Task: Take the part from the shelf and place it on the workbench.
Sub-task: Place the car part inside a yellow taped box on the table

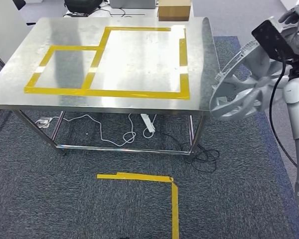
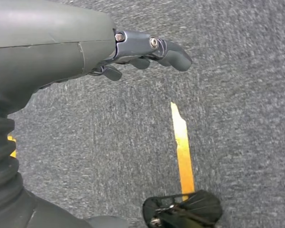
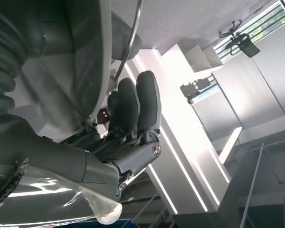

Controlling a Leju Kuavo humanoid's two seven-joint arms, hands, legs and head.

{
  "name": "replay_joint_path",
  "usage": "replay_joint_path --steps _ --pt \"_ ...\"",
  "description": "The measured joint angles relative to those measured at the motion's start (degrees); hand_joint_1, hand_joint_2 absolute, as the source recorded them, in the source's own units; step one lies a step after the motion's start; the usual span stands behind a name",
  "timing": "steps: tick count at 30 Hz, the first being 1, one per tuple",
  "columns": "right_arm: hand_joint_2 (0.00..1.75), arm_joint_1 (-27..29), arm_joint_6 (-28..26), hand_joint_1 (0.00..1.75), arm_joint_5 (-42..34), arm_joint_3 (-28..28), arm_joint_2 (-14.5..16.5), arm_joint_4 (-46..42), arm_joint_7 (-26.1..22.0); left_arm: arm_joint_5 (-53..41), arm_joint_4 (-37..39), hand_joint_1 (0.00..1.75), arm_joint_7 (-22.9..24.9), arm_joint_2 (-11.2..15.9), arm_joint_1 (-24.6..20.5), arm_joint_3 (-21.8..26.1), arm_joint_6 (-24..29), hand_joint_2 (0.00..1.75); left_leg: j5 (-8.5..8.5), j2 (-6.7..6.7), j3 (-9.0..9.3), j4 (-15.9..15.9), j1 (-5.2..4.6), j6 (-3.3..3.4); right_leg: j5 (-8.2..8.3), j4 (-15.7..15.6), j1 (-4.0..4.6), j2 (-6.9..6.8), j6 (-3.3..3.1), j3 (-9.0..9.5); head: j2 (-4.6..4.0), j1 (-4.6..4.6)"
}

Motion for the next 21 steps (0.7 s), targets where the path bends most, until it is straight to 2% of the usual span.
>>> replay_joint_path --steps 1,3,4,5,7,9,10,11,13,14,15,16,18,19,20,21 --pt "1.75 0.09 0.05 1.75 -0.02 -0.03 -0.14 0.00 -0.03 -0.02 0.00 0.00 -0.01 -0.02 0.04 0.00 0.02 1.75 2.07 0.00 0.07 -1.51 -0.02 0.25 -0.40 -0.01 0.04 0.06 0.05 0.54 0.00 0.01" --pt "1.75 0.09 0.14 1.75 -0.08 -0.10 -0.34 0.01 -0.10 -0.03 0.00 0.00 -0.02 0.04 0.11 0.01 0.09 1.75 7.34 -0.01 2.28 -8.50 -0.30 1.32 -1.27 -0.09 0.12 0.19 0.25 1.72 0.01 0.07" --pt "1.75 0.04 0.24 1.75 -0.16 -0.14 -0.39 0.04 -0.12 -0.04 0.01 0.00 -0.03 0.09 0.15 0.02 0.13 1.75 9.03 -0.02 3.44 -11.56 -0.53 1.97 -1.61 -0.19 0.16 0.31 0.45 2.16 0.00 0.13" --pt "1.75 0.01 0.37 1.75 -0.21 -0.17 -0.45 0.08 -0.13 -0.04 0.01 0.00 -0.04 0.14 0.18 0.03 0.16 1.75 9.66 -0.01 4.28 -13.57 -0.76 2.57 -1.84 -0.38 0.14 0.43 0.73 2.43 0.00 0.14" --pt "1.75 0.22 0.60 1.75 -0.25 -0.21 -0.70 0.10 -0.16 -0.05 0.02 0.00 -0.07 0.15 0.13 0.04 0.22 1.75 8.75 0.07 5.30 -15.44 -1.00 3.47 -1.72 -0.48 0.14 0.60 1.50 2.67 0.00 0.17" --pt "1.75 0.49 0.66 1.75 -0.25 -0.32 -1.10 0.04 -0.20 -0.05 0.03 0.00 -0.08 0.10 0.00 0.04 0.28 1.75 8.00 0.05 6.62 -17.26 -0.80 3.87 -1.99 0.08 0.04 0.36 2.07 2.47 0.00 0.24" --pt "1.75 0.39 0.66 1.75 -0.26 -0.38 -1.24 0.01 -0.23 -0.05 0.03 0.00 -0.09 0.04 -0.05 0.04 0.29 1.75 7.88 -0.01 7.16 -17.82 -0.67 3.92 -2.69 1.19 0.03 0.24 2.20 1.86 0.00 0.33" --pt "1.75 0.25 0.67 1.75 -0.27 -0.43 -1.33 0.00 -0.24 -0.05 0.04 0.00 -0.10 -0.02 -0.07 0.04 0.31 1.75 7.84 -0.11 7.58 -18.17 -0.57 3.95 -3.91 3.45 0.01 0.14 2.29 0.57 -0.01 0.41" --pt "1.75 0.16 0.69 1.75 -0.28 -0.44 -1.36 0.04 -0.26 -0.05 0.04 0.00 -0.11 -0.14 -0.05 0.05 0.30 1.75 7.45 -0.22 8.01 -18.24 -0.56 4.03 -6.75 10.35 0.05 0.14 2.49 -3.57 -0.01 0.52" --pt "1.75 0.39 0.71 1.75 -0.29 -0.43 -1.37 0.08 -0.25 -0.05 0.05 0.00 -0.11 -0.20 0.00 0.05 0.29 1.75 7.13 -0.25 8.32 -18.22 -0.55 4.01 -7.48 13.21 0.04 0.14 2.58 -5.63 -0.01 0.55" --pt "1.75 0.72 0.72 1.75 -0.29 -0.42 -1.37 0.11 -0.25 -0.06 0.05 0.00 -0.11 -0.27 0.05 0.05 0.29 1.75 6.78 -0.30 8.75 -18.21 -0.53 3.93 -7.08 14.38 0.00 0.13 2.67 -6.94 -0.01 0.54" --pt "1.75 1.00 0.73 1.75 -0.29 -0.40 -1.37 0.13 -0.24 -0.07 0.06 0.00 -0.11 -0.33 0.10 0.04 0.28 1.75 6.37 -0.35 9.29 -18.18 -0.50 3.79 -5.31 13.31 -0.05 0.10 2.75 -7.20 -0.01 0.56" --pt "1.75 1.20 0.73 1.75 -0.29 -0.43 -1.40 0.13 -0.25 -0.08 0.07 0.00 -0.11 -0.43 0.15 0.04 0.28 1.75 5.45 -0.42 10.54 -18.16 -0.39 3.32 0.21 6.52 -0.18 -0.05 3.00 -5.29 0.00 0.52" --pt "1.75 1.14 0.73 1.75 -0.30 -0.44 -1.44 0.15 -0.26 -0.08 0.07 0.00 -0.11 -0.44 0.12 0.04 0.28 1.75 5.06 -0.44 11.00 -18.07 -0.37 3.04 1.80 3.05 -0.06 -0.16 3.03 -4.20 0.00 0.51" --pt "1.75 1.04 0.75 1.75 -0.31 -0.44 -1.47 0.16 -0.26 -0.08 0.07 0.00 -0.11 -0.41 0.07 0.04 0.28 1.75 4.70 -0.47 11.19 -17.94 -0.36 2.72 2.51 0.85 0.11 -0.24 2.75 -3.28 -0.01 0.51" --pt "1.75 0.99 0.77 1.75 -0.32 -0.44 -1.50 0.16 -0.25 -0.08 0.07 0.00 -0.11 -0.38 0.05 0.04 0.28 1.75 4.40 -0.46 11.27 -17.71 -0.37 2.40 2.25 0.00 0.31 -0.28 2.29 -2.83 -0.01 0.50"
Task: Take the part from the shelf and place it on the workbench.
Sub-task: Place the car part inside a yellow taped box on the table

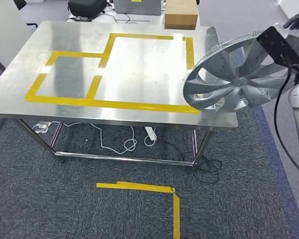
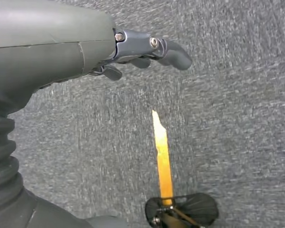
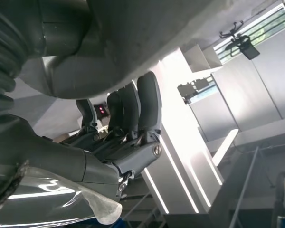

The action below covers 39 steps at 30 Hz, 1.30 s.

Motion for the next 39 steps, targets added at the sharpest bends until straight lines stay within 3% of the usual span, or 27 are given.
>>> replay_joint_path --steps 2,4,9,11,12,13,15,16,17,18,20,22,25,26,27,28,30,32,34,36,37,39 --pt "1.75 -0.04 0.04 1.75 0.00 -0.03 -0.06 -0.03 0.04 -0.01 0.01 0.00 0.00 0.06 0.00 0.01 0.00 1.75 -0.51 0.02 0.05 0.47 -0.09 -0.53 -0.41 -0.24 0.07 0.02 -1.14 0.69 0.00 0.06" --pt "1.75 -0.07 0.04 1.75 0.01 -0.08 -0.15 -0.09 0.05 -0.04 0.04 0.00 -0.02 0.01 0.00 0.01 -0.01 1.75 -0.89 0.07 -0.04 1.54 -0.15 -0.99 -0.65 -0.33 -0.22 0.03 -1.69 1.39 -0.01 0.07" --pt "1.75 -0.18 0.04 1.75 0.01 -0.09 -0.19 -0.12 0.03 -0.06 0.06 0.00 -0.04 -0.06 -0.05 0.00 -0.02 1.75 -1.08 0.11 -0.40 2.56 -0.14 -1.26 -0.78 -0.41 -0.37 0.01 -1.91 1.84 -0.01 0.05" --pt "1.75 -0.33 0.04 1.75 0.01 -0.08 -0.19 -0.13 0.02 -0.06 0.06 0.00 -0.04 -0.04 -0.12 0.00 -0.02 1.75 -1.69 0.19 -1.59 4.76 -0.04 -1.54 -0.96 -0.42 -0.38 -0.02 -2.12 2.03 -0.01 -0.15" --pt "1.75 -0.40 0.04 1.75 0.01 -0.07 -0.18 -0.13 0.01 -0.06 0.06 0.00 -0.04 -0.02 -0.16 0.00 -0.01 1.75 -3.10 0.25 -3.88 8.53 0.09 -1.82 -1.26 -0.42 -0.36 -0.02 -2.25 2.30 0.00 -0.24" --pt "1.75 -0.61 0.19 1.75 0.04 0.00 -0.18 -0.09 0.01 -0.12 0.06 0.00 -0.04 -0.01 -0.14 0.00 -0.01 1.75 -2.34 0.30 -5.94 10.00 0.17 -1.80 -1.96 -0.44 -0.26 0.03 -2.35 3.15 0.00 -0.29" --pt "1.75 -1.19 0.78 1.75 0.06 0.25 -0.14 0.09 -0.02 -0.30 0.06 0.00 -0.04 0.09 -0.03 0.02 -0.02 1.75 1.46 0.39 -8.13 8.06 -0.04 -0.85 -3.48 -0.56 -0.06 0.16 -2.27 5.00 0.00 -0.24" --pt "1.75 -1.69 1.24 1.75 0.07 0.45 -0.07 0.25 -0.03 -0.42 0.07 0.00 -0.03 0.15 0.01 0.02 -0.02 1.75 4.17 0.44 -7.32 3.84 -0.29 -0.10 -4.10 -0.73 0.03 0.27 -2.06 5.78 -0.01 -0.27" --pt "1.75 -2.08 1.67 1.75 0.09 0.65 0.04 0.43 -0.03 -0.49 0.07 0.00 -0.01 0.23 -0.02 0.03 -0.01 1.75 4.80 0.50 -6.71 1.88 -0.51 0.36 -4.31 -1.00 0.02 0.36 -1.77 6.09 -0.01 -0.28" --pt "1.75 -2.43 2.02 1.75 0.16 0.91 0.20 0.64 -0.05 -0.54 0.08 0.00 0.02 0.31 -0.04 0.04 -0.01 1.75 4.38 0.57 -6.36 1.10 -0.62 0.68 -4.24 -1.08 0.03 0.44 -1.34 6.38 -0.01 -0.30" --pt "1.75 -3.30 2.49 1.75 0.42 1.50 0.51 1.10 -0.04 -0.67 0.08 0.00 0.07 0.37 -0.11 0.04 -0.02 1.75 4.41 0.55 -5.32 -0.05 -0.58 0.99 -4.30 -0.94 -0.07 0.45 -0.53 6.75 -0.01 -0.29" --pt "1.75 -4.72 2.61 1.75 0.60 2.08 0.87 1.56 -0.03 -0.85 0.08 0.00 0.10 0.35 -0.30 0.04 -0.04 1.75 4.50 0.41 -4.23 -0.77 -0.31 1.21 -5.54 1.54 -0.13 0.33 -0.17 5.57 -0.01 -0.09" --pt "1.75 -6.28 2.46 1.75 0.75 2.82 1.66 2.32 0.09 -1.08 0.08 0.00 0.27 0.22 -0.55 0.04 -0.12 1.75 3.99 0.26 -3.49 -0.93 -0.10 1.44 -9.30 11.84 -0.12 0.29 0.26 -1.07 -0.01 0.13" --pt "1.75 -6.18 2.36 1.75 0.80 3.06 1.94 2.58 0.07 -1.14 0.08 0.00 0.33 0.14 -0.54 0.04 -0.16 1.75 3.66 0.20 -3.16 -0.92 -0.06 1.40 -9.79 14.09 -0.15 0.27 0.43 -3.01 -0.01 0.12" --pt "1.75 -5.90 2.25 1.75 0.80 3.33 2.34 2.87 -0.22 -1.25 0.08 0.00 0.37 0.05 -0.49 0.04 -0.23 1.75 3.26 0.13 -2.69 -0.91 -0.01 1.28 -9.11 14.35 -0.20 0.24 0.54 -4.05 -0.01 0.14" --pt "1.75 -5.64 2.11 1.75 0.74 3.64 2.98 3.20 -0.87 -1.38 0.09 0.00 0.39 -0.04 -0.46 0.04 -0.31 1.75 2.82 0.06 -2.09 -0.90 0.06 1.09 -7.12 12.45 -0.28 0.21 0.59 -4.05 -0.01 0.15" --pt "1.75 -5.29 1.73 1.75 0.05 4.43 4.84 3.93 -3.23 -1.62 0.11 0.00 0.40 -0.16 -0.53 0.04 -0.43 1.75 1.84 0.01 -0.79 -0.85 0.13 0.49 -1.42 5.18 -0.40 0.14 0.70 -2.24 -0.01 0.10" --pt "1.75 -5.01 1.86 1.75 -1.31 5.51 6.98 4.59 -5.85 -1.78 0.13 0.00 0.50 -0.12 -0.88 0.03 -0.52 1.75 1.04 0.06 -0.32 -0.68 0.07 -0.25 0.79 -0.14 -0.22 0.08 0.06 -0.46 -0.01 0.09" --pt "1.75 -4.33 2.72 1.75 -2.59 6.64 8.80 4.83 -7.63 -2.05 0.14 0.00 0.66 -0.01 -1.09 0.02 -0.64 1.75 0.61 0.11 -0.26 -0.33 0.00 -0.91 0.26 -1.04 0.02 0.06 -1.08 0.22 -0.01 0.09" --pt "1.75 -3.73 3.74 1.75 -3.64 7.70 10.63 4.61 -8.83 -2.31 0.16 0.00 0.76 0.01 -1.09 0.02 -0.73 1.75 0.00 0.19 -0.22 0.43 0.06 -1.51 0.37 -0.84 -0.11 0.07 -1.79 0.75 -0.01 0.03" --pt "1.75 -3.66 4.26 1.75 -4.11 8.23 11.56 4.42 -9.32 -2.39 0.17 0.00 0.82 0.00 -1.12 0.02 -0.75 1.75 -0.69 0.23 -0.86 1.86 0.13 -1.83 0.26 -0.86 -0.21 0.06 -2.05 1.07 -0.01 0.00" --pt "1.75 -3.72 5.16 1.75 -4.72 9.32 13.36 4.13 -9.98 -2.58 0.19 0.00 0.97 0.03 -1.19 0.02 -0.80 1.75 -3.23 0.33 -4.26 8.29 0.32 -2.50 -0.13 -0.88 -0.23 0.05 -2.48 1.66 -0.01 -0.06"
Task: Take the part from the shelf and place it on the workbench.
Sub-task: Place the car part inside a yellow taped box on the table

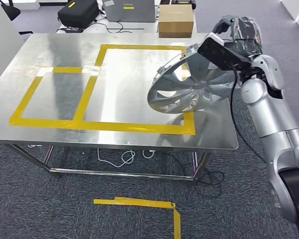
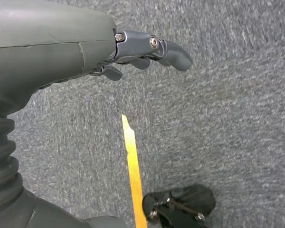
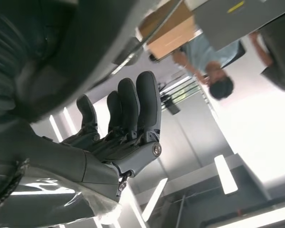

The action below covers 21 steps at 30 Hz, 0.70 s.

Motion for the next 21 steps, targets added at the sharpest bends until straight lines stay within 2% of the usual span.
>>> replay_joint_path --steps 2,3,4,6,7,8,9,12,13,14,16,17,18,19,20,21 --pt "1.75 0.06 0.72 1.75 -0.31 1.27 1.71 -0.03 -0.39 -0.17 0.03 0.00 0.15 0.03 0.08 0.00 -0.08 1.75 -2.24 0.03 -4.27 6.83 0.14 -0.30 -0.55 0.01 0.10 0.14 -0.25 0.63 0.00 -0.04" --pt "1.75 0.13 0.93 1.75 -0.43 1.84 2.38 -0.03 -0.55 -0.26 0.07 0.00 0.17 0.02 0.13 0.00 -0.11 1.75 -2.00 0.04 -5.35 7.83 0.16 -0.25 -0.82 0.01 0.15 0.25 -0.28 0.99 0.00 -0.04" --pt "1.75 0.23 1.11 1.75 -0.55 2.45 3.07 -0.01 -0.70 -0.33 0.11 0.00 0.20 0.00 0.16 0.00 -0.13 1.75 -0.51 0.04 -5.50 6.75 0.16 -0.11 -1.15 0.01 0.22 0.38 -0.29 1.47 0.00 -0.05" --pt "1.75 0.47 1.08 1.75 -0.68 3.45 4.06 0.12 -0.97 -0.43 0.17 0.00 0.21 0.00 0.13 0.00 -0.05 1.75 4.67 0.06 -3.13 -0.62 0.09 0.48 -1.78 -0.04 0.32 0.53 -0.21 2.45 0.00 -0.02" --pt "1.75 0.57 0.94 1.75 -0.67 3.93 4.49 0.28 -1.10 -0.44 0.17 0.00 0.20 0.01 0.06 -0.01 0.04 1.75 6.32 0.10 -1.85 -4.38 -0.06 0.80 -2.02 -0.10 0.39 0.60 -0.08 2.79 0.00 -0.03" --pt "1.75 0.63 0.73 1.75 -0.67 4.33 4.83 0.45 -1.24 -0.44 0.17 0.00 0.20 0.01 -0.03 -0.01 0.15 1.75 7.24 0.12 -0.97 -6.85 -0.21 1.08 -2.20 -0.17 0.44 0.65 0.12 2.92 0.00 -0.03" --pt "1.75 0.69 0.51 1.75 -0.65 4.67 5.10 0.63 -1.37 -0.42 0.17 0.00 0.19 0.01 -0.07 -0.02 0.28 1.75 7.39 0.12 -0.62 -7.90 -0.38 1.32 -2.34 -0.26 0.48 0.69 0.40 2.97 0.00 -0.05" --pt "1.75 0.73 0.04 1.75 -0.64 5.27 5.66 0.97 -1.52 -0.39 0.17 0.00 0.15 -0.01 -0.03 -0.02 0.47 1.75 7.78 0.09 -0.09 -8.47 -0.26 2.06 -3.04 -0.26 0.58 0.70 1.42 3.01 0.00 0.00" --pt "1.75 0.71 0.00 1.75 -0.63 5.41 5.73 1.08 -1.52 -0.39 0.17 0.00 0.14 -0.03 -0.08 -0.02 0.48 1.75 7.88 0.12 0.14 -8.74 -0.10 2.35 -3.88 0.87 0.63 0.64 1.64 2.48 0.01 0.08" --pt "1.75 0.71 -0.02 1.75 -0.63 5.53 5.73 1.21 -1.52 -0.39 0.17 0.00 0.12 -0.04 -0.14 -0.02 0.48 1.75 7.96 0.15 0.31 -8.98 0.05 2.62 -5.28 3.31 0.67 0.57 1.79 1.26 0.01 0.18" --pt "1.75 0.86 0.00 1.75 -0.63 5.79 5.74 1.49 -1.55 -0.37 0.19 0.00 0.10 -0.05 -0.20 -0.02 0.49 1.75 7.88 0.16 0.32 -9.01 -0.01 2.90 -8.67 10.87 0.71 0.47 1.97 -2.61 0.01 0.31" --pt "1.75 0.98 -0.01 1.75 -0.64 5.89 5.75 1.63 -1.57 -0.34 0.19 0.00 0.10 -0.05 -0.19 -0.02 0.52 1.75 7.83 0.16 0.33 -9.00 -0.07 2.97 -9.64 14.14 0.72 0.46 2.01 -4.42 0.00 0.31" --pt "1.75 1.06 -0.01 1.75 -0.63 5.98 5.75 1.76 -1.59 -0.30 0.20 0.00 0.10 -0.05 -0.17 -0.02 0.56 1.75 7.79 0.15 0.36 -8.99 -0.15 3.02 -9.51 15.48 0.73 0.45 1.98 -5.32 0.00 0.31" --pt "1.75 1.07 -0.01 1.75 -0.61 6.04 5.76 1.87 -1.60 -0.27 0.20 0.00 0.10 -0.05 -0.16 -0.02 0.61 1.75 7.76 0.12 0.42 -8.98 -0.24 3.05 -8.28 14.56 0.77 0.45 1.86 -5.10 0.00 0.33" --pt "1.75 1.02 -0.05 1.75 -0.57 6.08 5.78 1.99 -1.56 -0.24 0.20 0.00 0.10 -0.08 -0.17 -0.02 0.66 1.75 7.73 0.07 0.50 -8.98 -0.32 3.05 -6.26 11.47 0.82 0.44 1.63 -3.77 0.00 0.33" --pt "1.75 0.91 -0.17 1.75 -0.45 6.11 5.81 2.15 -1.51 -0.23 0.20 0.00 0.10 -0.14 -0.17 -0.02 0.69 1.75 7.71 0.03 0.57 -8.97 -0.39 3.02 -4.22 7.13 0.91 0.44 1.27 -1.71 0.00 0.33"
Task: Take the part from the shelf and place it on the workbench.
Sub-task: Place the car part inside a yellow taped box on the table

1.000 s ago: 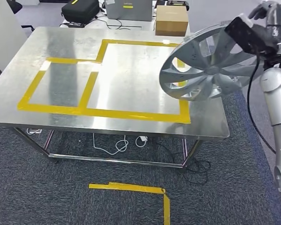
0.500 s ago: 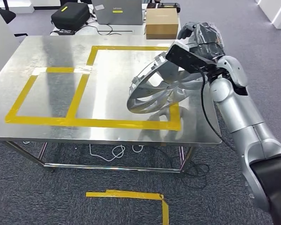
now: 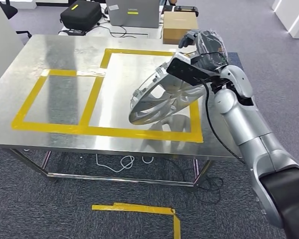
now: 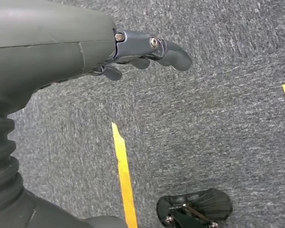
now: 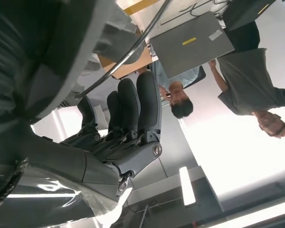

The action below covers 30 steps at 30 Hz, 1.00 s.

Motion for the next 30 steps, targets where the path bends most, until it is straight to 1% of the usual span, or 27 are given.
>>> replay_joint_path --steps 1,2,3,5,6,7,8,10,11,12,13,14,15,16,17,18,20,21,22,23,24,25,26,27,28,29,30 --pt "1.75 -0.14 -0.24 1.75 0.17 0.04 0.08 0.19 0.07 0.00 0.02 0.00 0.00 -0.06 -0.01 0.00 0.03 1.75 -0.07 -0.03 -0.03 0.10 -0.18 -0.13 1.44 -3.86 0.09 -0.05 -0.31 1.98 0.00 -0.04" --pt "1.75 -0.29 -0.60 1.75 0.37 0.10 0.18 0.48 0.16 0.00 0.04 0.00 0.00 -0.11 -0.02 0.00 0.08 1.75 -0.07 -0.03 -0.09 0.18 -0.28 -0.34 2.28 -6.55 0.19 -0.09 -0.56 3.39 0.00 -0.06" --pt "1.75 -0.41 -1.05 1.75 0.58 0.16 0.27 0.89 0.25 0.00 0.06 0.00 0.00 -0.16 -0.02 0.00 0.12 1.75 -0.06 -0.01 -0.15 0.25 -0.32 -0.60 2.58 -7.98 0.30 -0.11 -0.76 4.18 0.00 -0.09" --pt "1.75 -0.50 -1.90 1.75 0.84 0.26 0.38 1.86 0.33 0.00 0.08 0.00 0.00 -0.11 -0.03 0.00 0.17 1.75 0.01 0.01 -0.23 0.34 -0.25 -1.15 2.83 -8.29 0.35 -0.16 -1.04 4.39 0.00 -0.05" --pt "1.75 -0.56 -2.16 1.75 0.90 0.29 0.39 2.29 0.34 0.00 0.10 0.00 0.00 -0.10 0.00 0.00 0.17 1.75 -0.32 0.02 -0.34 0.70 -0.20 -1.45 2.99 -8.41 0.24 -0.23 -1.29 4.45 0.00 -0.10" --pt "1.75 -0.61 -2.30 1.75 0.92 0.31 0.42 2.65 0.33 0.00 0.13 0.00 -0.01 -0.10 0.02 0.00 0.17 1.75 -1.22 0.04 -0.82 1.91 -0.14 -1.80 3.14 -8.53 0.07 -0.31 -1.54 4.50 0.00 -0.31" --pt "1.75 -0.63 -2.38 1.75 0.95 0.33 0.44 2.94 0.32 0.00 0.16 0.00 -0.01 -0.10 0.05 0.00 0.18 1.75 -2.80 0.06 -1.86 4.41 -0.01 -2.20 3.27 -8.64 -0.12 -0.40 -1.76 4.53 0.00 -0.50" --pt "1.75 -0.55 -2.47 1.75 0.99 0.39 0.49 3.56 0.28 0.00 0.20 0.00 -0.02 -0.16 0.12 0.00 0.18 1.75 -6.77 0.09 -5.17 12.25 0.41 -2.92 3.30 -8.64 -0.19 -0.47 -1.92 4.47 0.00 -0.89" --pt "1.75 -0.46 -2.51 1.75 1.01 0.41 0.49 3.86 0.26 0.00 0.20 0.00 -0.02 -0.16 0.16 0.00 0.18 1.75 -8.04 0.10 -6.60 15.64 0.63 -3.16 3.31 -8.63 -0.20 -0.47 -1.92 4.46 0.00 -0.87" --pt "1.75 -0.40 -2.55 1.75 1.01 0.43 0.49 4.13 0.23 0.00 0.21 0.00 -0.02 -0.16 0.20 0.00 0.18 1.75 -8.16 0.10 -7.15 17.11 0.80 -3.33 3.29 -8.61 -0.22 -0.46 -1.90 4.47 0.00 -0.89" --pt "1.75 -0.37 -2.63 1.75 1.04 0.44 0.49 4.34 0.26 0.00 0.21 0.00 -0.02 -0.16 0.23 0.00 0.18 1.75 -7.12 0.12 -6.58 16.14 0.96 -3.42 3.26 -8.58 -0.26 -0.43 -1.86 4.51 0.00 -0.88" --pt "1.75 -0.39 -2.77 1.75 1.13 0.45 0.49 4.50 0.36 0.00 0.21 0.00 -0.02 -0.14 0.25 0.00 0.18 1.75 -5.24 0.15 -4.95 12.97 1.10 -3.45 3.21 -8.56 -0.30 -0.40 -1.77 4.60 0.00 -0.88" --pt "1.75 -0.48 -2.98 1.75 1.28 0.46 0.49 4.62 0.52 -0.01 0.21 0.00 -0.02 -0.12 0.24 0.00 0.19 1.75 -3.28 0.22 -2.81 8.68 1.20 -3.42 3.13 -8.53 -0.33 -0.37 -1.61 4.69 0.00 -0.89" --pt "1.75 -0.59 -3.23 1.75 1.51 0.45 0.48 4.76 0.74 -0.01 0.22 0.00 -0.02 -0.10 0.20 0.00 0.20 1.75 -1.99 0.25 -0.85 4.73 1.16 -3.28 3.03 -8.46 -0.26 -0.30 -1.37 4.70 0.00 -0.91" --pt "1.75 -0.70 -3.53 1.75 1.74 0.42 0.44 4.97 0.95 -0.01 0.22 0.00 -0.01 -0.09 0.17 0.00 0.21 1.75 -1.34 0.27 0.46 2.03 1.10 -3.05 2.97 -8.44 -0.18 -0.23 -1.04 4.66 0.00 -0.89" --pt "1.75 -0.78 -3.85 1.75 1.96 0.37 0.40 5.24 1.07 -0.01 0.23 0.00 0.01 -0.09 0.17 0.00 0.22 1.75 -1.34 0.25 1.03 0.77 0.98 -2.76 2.95 -8.44 -0.11 -0.16 -0.68 4.59 0.00 -0.90" --pt "1.75 -0.82 -4.57 1.75 2.37 0.18 0.20 5.99 1.05 0.00 0.23 0.00 0.08 -0.08 0.26 0.00 0.22 1.75 -1.45 0.18 1.15 0.47 0.82 -2.00 2.95 -8.62 -0.13 -0.09 0.09 4.56 0.01 -0.89" --pt "1.75 -0.81 -4.92 1.75 2.62 0.01 -0.06 6.41 0.95 0.00 0.23 0.00 0.11 -0.08 0.31 0.01 0.23 1.75 -1.35 0.20 1.28 0.26 0.84 -1.61 2.67 -8.43 -0.19 -0.09 0.42 4.42 0.01 -0.86" --pt "1.75 -0.81 -5.27 1.75 2.92 -0.15 -0.33 6.92 0.83 0.01 0.23 0.00 0.15 -0.09 0.33 0.01 0.25 1.75 -1.23 0.23 1.40 0.02 0.90 -1.18 1.94 -7.47 -0.20 -0.11 0.70 3.87 0.01 -0.72" --pt "1.75 -0.76 -5.60 1.75 3.22 -0.29 -0.62 7.47 0.72 0.02 0.23 0.00 0.15 -0.10 0.30 0.02 0.28 1.75 -1.11 0.26 1.48 -0.21 0.96 -0.79 0.60 -5.16 -0.18 -0.13 0.90 2.63 0.01 -0.61" --pt "1.75 -0.64 -5.85 1.75 3.47 -0.41 -0.94 8.04 0.62 0.04 0.23 0.00 0.15 -0.10 0.28 0.02 0.33 1.75 -1.10 0.28 1.48 -0.28 0.93 -0.52 -1.11 -1.73 -0.17 -0.15 1.01 0.88 0.01 -0.49" --pt "1.75 -0.40 -5.94 1.75 3.71 -0.47 -1.20 8.66 0.56 0.09 0.23 0.00 0.15 -0.09 0.28 0.02 0.41 1.75 -1.13 0.29 1.44 -0.29 0.86 -0.29 -2.87 2.50 -0.15 -0.16 1.10 -1.27 0.01 -0.44" --pt "1.75 -0.06 -5.87 1.75 3.90 -0.52 -1.47 9.24 0.55 0.16 0.23 0.00 0.16 -0.05 0.33 0.02 0.48 1.75 -1.15 0.29 1.44 -0.28 0.78 -0.18 -4.07 6.16 -0.14 -0.16 1.15 -3.17 0.00 -0.44" --pt "1.75 0.31 -5.53 1.75 4.10 -0.59 -1.77 9.88 0.58 0.26 0.23 0.00 0.16 -0.02 0.41 0.03 0.55 1.75 -1.17 0.28 1.50 -0.27 0.72 -0.13 -4.15 7.93 -0.15 -0.16 1.16 -4.17 0.00 -0.45" --pt "1.75 0.70 -5.01 1.75 4.35 -0.63 -2.06 10.58 0.62 0.41 0.23 0.00 0.03 0.01 0.48 0.04 0.60 1.75 -1.20 0.28 1.57 -0.26 0.67 -0.11 -3.13 7.36 -0.14 -0.17 1.09 -4.03 0.00 -0.44" --pt "1.75 1.11 -4.49 1.75 4.61 -0.64 -2.33 11.27 0.66 0.63 0.23 0.00 -0.36 0.03 0.50 0.06 0.62 1.75 -1.21 0.27 1.65 -0.25 0.65 -0.13 -1.25 4.26 -0.14 -0.18 0.94 -2.59 0.00 -0.43" --pt "1.75 1.60 -3.92 1.75 4.90 -0.60 -2.62 11.99 0.68 0.89 0.23 0.00 -0.99 0.03 0.44 0.10 0.63 1.75 -1.21 0.26 1.68 -0.23 0.62 -0.18 0.75 -0.11 -0.14 -0.18 0.71 -0.40 0.00 -0.42"
